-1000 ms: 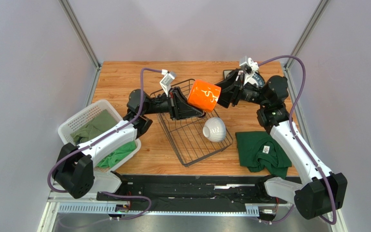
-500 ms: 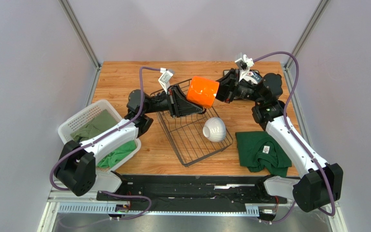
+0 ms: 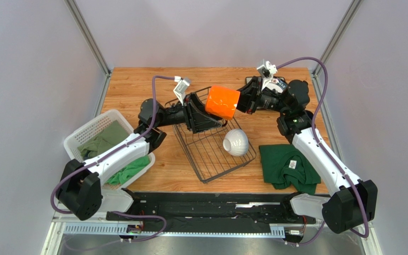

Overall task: Unload the mixed dishes from the dish rack
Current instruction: Pick up the cup from the dish rack, then place the cup at the center of the board.

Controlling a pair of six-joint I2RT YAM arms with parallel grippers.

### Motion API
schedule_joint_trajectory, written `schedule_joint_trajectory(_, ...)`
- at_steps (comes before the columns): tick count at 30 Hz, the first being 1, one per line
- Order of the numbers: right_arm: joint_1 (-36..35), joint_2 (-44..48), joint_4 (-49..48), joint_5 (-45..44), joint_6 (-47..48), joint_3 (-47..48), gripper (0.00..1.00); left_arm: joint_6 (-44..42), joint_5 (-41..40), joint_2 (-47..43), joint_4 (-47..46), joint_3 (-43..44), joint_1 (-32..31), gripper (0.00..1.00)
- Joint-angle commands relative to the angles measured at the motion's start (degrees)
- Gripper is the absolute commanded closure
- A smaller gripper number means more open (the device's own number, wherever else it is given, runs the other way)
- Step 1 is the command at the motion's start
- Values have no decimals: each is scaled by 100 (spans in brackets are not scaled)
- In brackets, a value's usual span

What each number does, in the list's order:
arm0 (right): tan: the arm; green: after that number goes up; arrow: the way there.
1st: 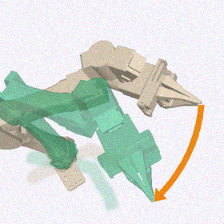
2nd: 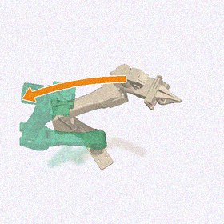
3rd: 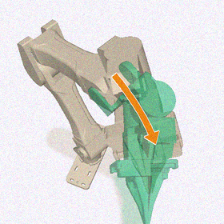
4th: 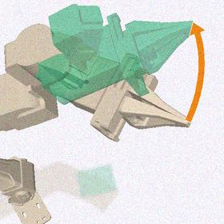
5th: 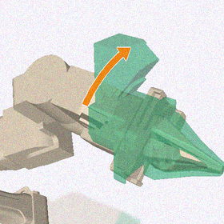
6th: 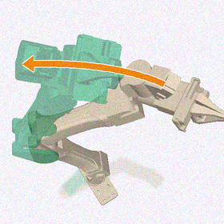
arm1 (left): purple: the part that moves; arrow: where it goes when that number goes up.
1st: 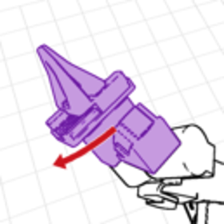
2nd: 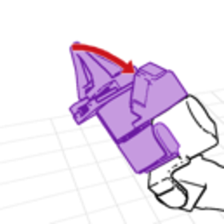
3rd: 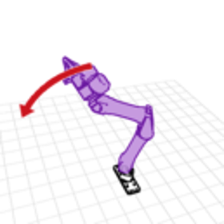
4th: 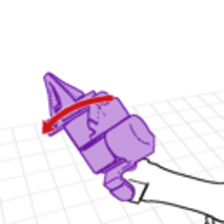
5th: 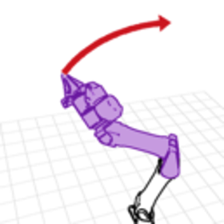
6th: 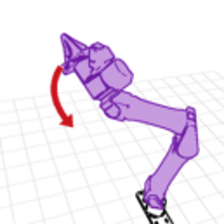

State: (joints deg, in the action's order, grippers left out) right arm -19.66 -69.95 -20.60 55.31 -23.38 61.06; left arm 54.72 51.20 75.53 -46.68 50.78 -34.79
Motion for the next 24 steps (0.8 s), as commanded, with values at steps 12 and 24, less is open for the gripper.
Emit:
schedule_joint_trajectory(12, 225, 570, 1829, -835, 1237, 775, 100, -2411, -706, -1303, 2345, 10, 60, 18)
schedule_joint_trajectory(24, 1746, 140, 4949, -1908, 2774, 1953, 100, -4908, -1024, -1252, 5448, 994, 86, 18)
